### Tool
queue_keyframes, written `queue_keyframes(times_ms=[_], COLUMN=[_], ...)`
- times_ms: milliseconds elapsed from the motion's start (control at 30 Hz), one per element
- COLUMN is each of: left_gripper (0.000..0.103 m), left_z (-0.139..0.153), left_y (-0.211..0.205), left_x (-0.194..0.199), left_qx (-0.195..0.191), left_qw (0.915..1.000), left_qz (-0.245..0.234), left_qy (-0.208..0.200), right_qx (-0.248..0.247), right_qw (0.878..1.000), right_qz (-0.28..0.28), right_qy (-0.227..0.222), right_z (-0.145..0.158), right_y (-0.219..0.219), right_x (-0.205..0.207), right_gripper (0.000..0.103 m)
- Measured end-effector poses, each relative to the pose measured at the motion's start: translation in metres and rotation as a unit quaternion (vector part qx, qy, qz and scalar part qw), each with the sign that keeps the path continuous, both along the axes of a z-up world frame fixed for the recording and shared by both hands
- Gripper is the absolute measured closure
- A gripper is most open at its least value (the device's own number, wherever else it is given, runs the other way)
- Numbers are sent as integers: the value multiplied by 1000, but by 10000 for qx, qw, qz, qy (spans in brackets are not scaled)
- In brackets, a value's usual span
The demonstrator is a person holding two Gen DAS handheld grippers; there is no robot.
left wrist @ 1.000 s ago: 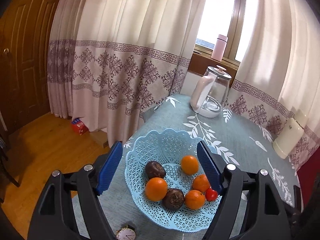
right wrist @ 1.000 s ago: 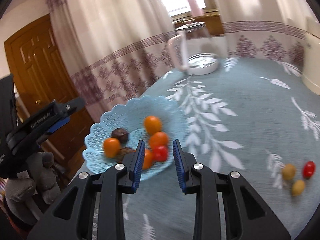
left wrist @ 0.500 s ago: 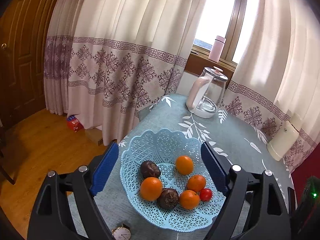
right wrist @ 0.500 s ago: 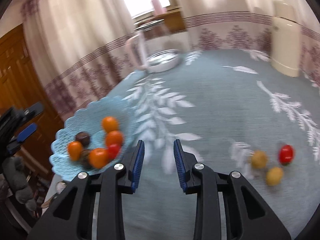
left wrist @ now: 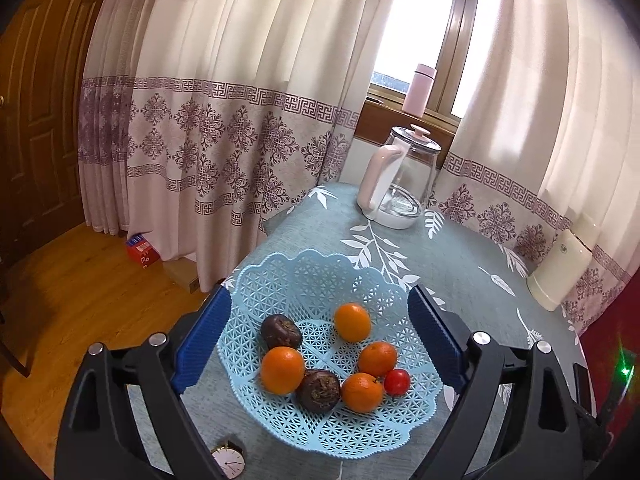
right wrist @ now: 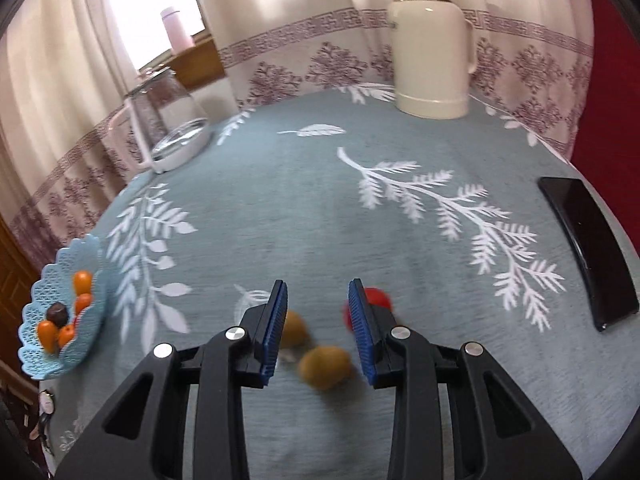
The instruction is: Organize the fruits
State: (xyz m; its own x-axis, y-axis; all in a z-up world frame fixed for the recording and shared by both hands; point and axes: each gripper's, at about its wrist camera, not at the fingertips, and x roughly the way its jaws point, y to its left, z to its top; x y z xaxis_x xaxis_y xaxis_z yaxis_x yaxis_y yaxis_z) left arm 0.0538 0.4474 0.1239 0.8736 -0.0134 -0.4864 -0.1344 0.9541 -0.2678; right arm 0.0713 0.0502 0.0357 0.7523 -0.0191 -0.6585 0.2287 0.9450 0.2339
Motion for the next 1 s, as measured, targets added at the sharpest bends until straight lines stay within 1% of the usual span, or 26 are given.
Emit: queue_keyframes(times_ms=[300,667,800,1000], left_gripper=[12,12,12,12], left_z=[-2,-5,-5,-5], left_y=[-1,-3,-3,-3], left_x=[3,5,5,5], left_qx=[-1,21,19,16], left_qw=[10000,10000,10000,10000], left_qz=[5,-29,-27,-30], left_qy=[35,55,53,56], right_qx=[-244,-253,-332,-75], right_qw=[9995,9988,9984,9981], right_qz=[-204,-406,-437,-441], right_qy=[-13,75,162,427], right_z=[-3,-7,-10,-22], right_y=[-9,-24,-26,-35], right_x=[0,-2,-2,3], right_gripper=[71,71,70,71])
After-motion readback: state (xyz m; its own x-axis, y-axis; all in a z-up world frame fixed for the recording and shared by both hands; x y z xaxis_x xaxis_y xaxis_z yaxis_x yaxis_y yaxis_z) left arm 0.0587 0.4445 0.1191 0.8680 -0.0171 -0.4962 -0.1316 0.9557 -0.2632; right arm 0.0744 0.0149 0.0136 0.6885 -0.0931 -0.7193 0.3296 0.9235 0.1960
